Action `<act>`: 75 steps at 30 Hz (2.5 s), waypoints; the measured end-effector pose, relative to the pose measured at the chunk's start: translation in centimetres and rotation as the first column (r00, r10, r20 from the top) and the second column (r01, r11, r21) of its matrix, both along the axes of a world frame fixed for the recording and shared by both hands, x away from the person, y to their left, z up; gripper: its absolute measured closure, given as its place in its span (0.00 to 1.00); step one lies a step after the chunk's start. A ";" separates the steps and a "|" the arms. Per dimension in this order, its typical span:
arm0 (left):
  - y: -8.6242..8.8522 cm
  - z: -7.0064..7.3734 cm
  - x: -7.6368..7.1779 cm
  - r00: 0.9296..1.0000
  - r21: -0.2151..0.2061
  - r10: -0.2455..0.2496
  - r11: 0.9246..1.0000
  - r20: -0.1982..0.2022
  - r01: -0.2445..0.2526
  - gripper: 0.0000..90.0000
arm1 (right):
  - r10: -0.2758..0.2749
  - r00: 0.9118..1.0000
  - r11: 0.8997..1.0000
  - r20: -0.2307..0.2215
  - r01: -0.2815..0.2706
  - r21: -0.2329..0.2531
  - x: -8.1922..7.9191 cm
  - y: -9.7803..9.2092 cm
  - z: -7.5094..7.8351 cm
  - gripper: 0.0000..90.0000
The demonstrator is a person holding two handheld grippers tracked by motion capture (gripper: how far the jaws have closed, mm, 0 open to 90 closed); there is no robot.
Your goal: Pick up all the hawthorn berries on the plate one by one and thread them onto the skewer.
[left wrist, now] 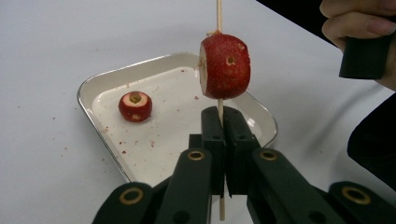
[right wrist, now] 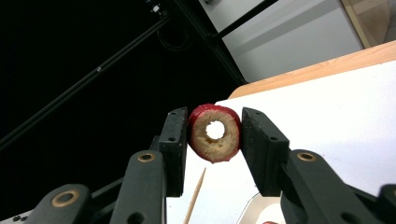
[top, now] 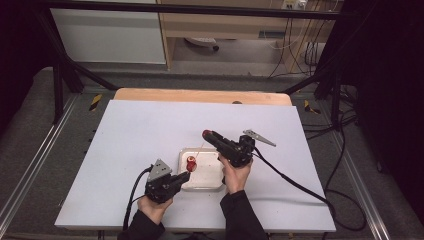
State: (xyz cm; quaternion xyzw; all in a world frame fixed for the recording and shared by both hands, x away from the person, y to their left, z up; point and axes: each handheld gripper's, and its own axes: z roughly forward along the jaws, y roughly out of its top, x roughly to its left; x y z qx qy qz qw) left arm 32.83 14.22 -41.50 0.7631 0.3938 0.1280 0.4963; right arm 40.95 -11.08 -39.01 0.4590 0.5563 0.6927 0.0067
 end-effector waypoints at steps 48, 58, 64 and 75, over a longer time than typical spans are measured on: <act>-1.6 0.2 0.4 0.999 -0.020 0.035 0.999 0.006 -0.035 0.98 | 0.026 0.999 1.000 -0.036 -0.026 0.008 -0.8 0.7 -0.8 0.70; -1.1 0.1 0.7 0.999 -0.022 0.046 0.999 0.014 -0.045 0.98 | 0.036 0.998 0.999 -0.044 -0.037 -0.009 -1.1 0.5 -0.6 0.71; -0.9 0.1 0.7 0.999 -0.033 0.036 0.999 0.019 -0.035 0.99 | 0.042 0.998 0.999 -0.048 -0.042 -0.001 -1.2 0.4 -0.6 0.71; -0.9 0.3 0.7 0.999 -0.038 0.017 0.999 0.028 -0.016 0.99 | 0.071 0.995 0.997 -0.069 -0.071 0.011 -0.9 0.2 -0.8 0.71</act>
